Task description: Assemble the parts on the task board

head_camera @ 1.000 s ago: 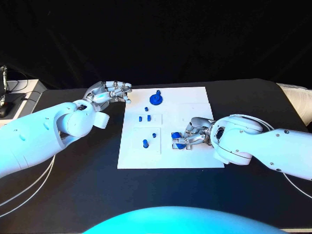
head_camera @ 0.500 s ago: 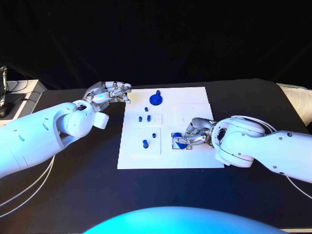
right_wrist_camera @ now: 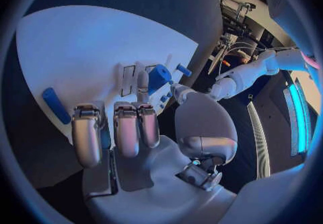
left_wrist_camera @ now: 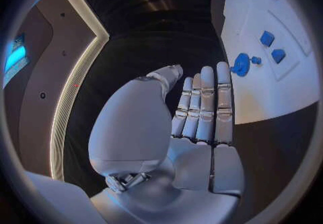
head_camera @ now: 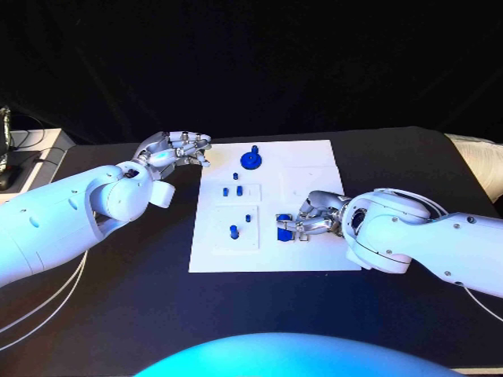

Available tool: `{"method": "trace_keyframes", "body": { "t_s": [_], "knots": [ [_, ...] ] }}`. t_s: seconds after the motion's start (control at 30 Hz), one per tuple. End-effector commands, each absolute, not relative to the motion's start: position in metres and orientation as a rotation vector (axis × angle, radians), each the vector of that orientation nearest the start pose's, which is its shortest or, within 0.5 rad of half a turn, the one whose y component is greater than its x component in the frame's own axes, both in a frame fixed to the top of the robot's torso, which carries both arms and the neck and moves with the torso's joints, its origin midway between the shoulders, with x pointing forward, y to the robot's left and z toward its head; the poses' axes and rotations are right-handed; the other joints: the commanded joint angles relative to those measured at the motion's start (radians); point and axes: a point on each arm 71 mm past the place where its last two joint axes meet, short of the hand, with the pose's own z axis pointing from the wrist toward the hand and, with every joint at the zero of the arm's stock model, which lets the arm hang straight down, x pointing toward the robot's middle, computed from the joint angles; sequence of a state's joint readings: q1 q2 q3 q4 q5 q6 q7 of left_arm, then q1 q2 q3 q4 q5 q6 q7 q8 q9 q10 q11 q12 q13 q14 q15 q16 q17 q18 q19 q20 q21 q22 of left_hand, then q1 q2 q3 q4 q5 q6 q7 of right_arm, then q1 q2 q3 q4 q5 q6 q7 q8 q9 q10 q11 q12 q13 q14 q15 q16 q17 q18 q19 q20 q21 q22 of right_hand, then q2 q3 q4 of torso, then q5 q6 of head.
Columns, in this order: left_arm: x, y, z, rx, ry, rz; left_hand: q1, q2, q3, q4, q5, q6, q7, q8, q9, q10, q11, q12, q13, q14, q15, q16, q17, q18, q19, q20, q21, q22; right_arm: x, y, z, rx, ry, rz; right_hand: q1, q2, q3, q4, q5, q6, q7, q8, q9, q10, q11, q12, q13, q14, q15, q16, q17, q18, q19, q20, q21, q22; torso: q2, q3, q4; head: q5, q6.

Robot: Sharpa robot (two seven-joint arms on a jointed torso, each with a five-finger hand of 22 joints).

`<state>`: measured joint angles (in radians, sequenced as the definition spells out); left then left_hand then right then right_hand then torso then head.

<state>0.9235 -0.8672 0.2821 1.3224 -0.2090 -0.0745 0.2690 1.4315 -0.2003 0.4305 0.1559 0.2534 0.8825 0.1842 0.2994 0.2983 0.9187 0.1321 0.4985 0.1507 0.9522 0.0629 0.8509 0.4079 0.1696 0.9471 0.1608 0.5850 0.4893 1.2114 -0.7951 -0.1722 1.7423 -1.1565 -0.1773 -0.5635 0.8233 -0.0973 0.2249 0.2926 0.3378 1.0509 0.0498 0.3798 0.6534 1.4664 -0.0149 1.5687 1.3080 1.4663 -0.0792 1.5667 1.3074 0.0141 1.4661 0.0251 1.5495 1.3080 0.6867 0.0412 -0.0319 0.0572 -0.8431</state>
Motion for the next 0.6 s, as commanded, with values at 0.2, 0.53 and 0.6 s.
{"method": "trace_keyframes", "body": {
  "t_s": [0.2,0.53,0.6],
  "knots": [
    [0.503,0.283,-0.222,-1.156,1.467,-1.519,-0.004,0.01,0.0,0.004,0.001,-0.004,0.001,0.005,-0.001,-0.007,-0.001,-0.001,-0.002,0.004,0.005,-0.005,0.001,0.012,0.006,0.001,-0.005,-0.001,0.416,-0.144,-0.234,0.119,2.175,0.552,-0.039,0.007,-0.025,0.002,-0.046,0.005,0.0,0.007,-0.004,0.104,-0.007,0.002,0.263,0.104,-0.005,0.004,0.263,-0.011,0.101,-0.004,0.003,0.258,0.0,-0.0002,0.0002,-0.002,0.003],
    [0.503,0.284,-0.222,-1.158,1.467,-1.515,-0.004,0.01,0.0,0.004,0.001,-0.004,0.001,0.005,-0.001,-0.007,-0.001,-0.001,-0.002,0.004,0.005,-0.005,0.001,0.012,0.006,0.001,-0.005,-0.001,0.411,-0.155,-0.231,0.128,2.19,0.582,0.075,-0.013,-0.023,-0.005,-0.078,0.004,-0.002,0.014,-0.009,0.104,-0.009,0.002,0.263,0.104,-0.006,0.004,0.263,-0.011,0.102,-0.005,0.007,0.259,0.0,0.0002,0.0005,0.0,0.005],
    [0.503,0.284,-0.222,-1.158,1.467,-1.514,-0.004,0.01,0.0,0.004,0.001,-0.004,0.001,0.005,-0.001,-0.007,-0.001,-0.001,-0.002,0.004,0.005,-0.005,0.001,0.012,0.006,0.001,-0.005,-0.001,0.409,-0.157,-0.23,0.127,2.197,0.595,0.148,-0.027,-0.025,-0.006,-0.131,0.006,-0.003,0.019,-0.012,0.104,-0.011,0.002,0.263,0.104,-0.007,0.004,0.263,-0.012,0.102,-0.006,0.009,0.26,0.0,0.0002,-0.0002,0.001,0.005]
  ]
}}
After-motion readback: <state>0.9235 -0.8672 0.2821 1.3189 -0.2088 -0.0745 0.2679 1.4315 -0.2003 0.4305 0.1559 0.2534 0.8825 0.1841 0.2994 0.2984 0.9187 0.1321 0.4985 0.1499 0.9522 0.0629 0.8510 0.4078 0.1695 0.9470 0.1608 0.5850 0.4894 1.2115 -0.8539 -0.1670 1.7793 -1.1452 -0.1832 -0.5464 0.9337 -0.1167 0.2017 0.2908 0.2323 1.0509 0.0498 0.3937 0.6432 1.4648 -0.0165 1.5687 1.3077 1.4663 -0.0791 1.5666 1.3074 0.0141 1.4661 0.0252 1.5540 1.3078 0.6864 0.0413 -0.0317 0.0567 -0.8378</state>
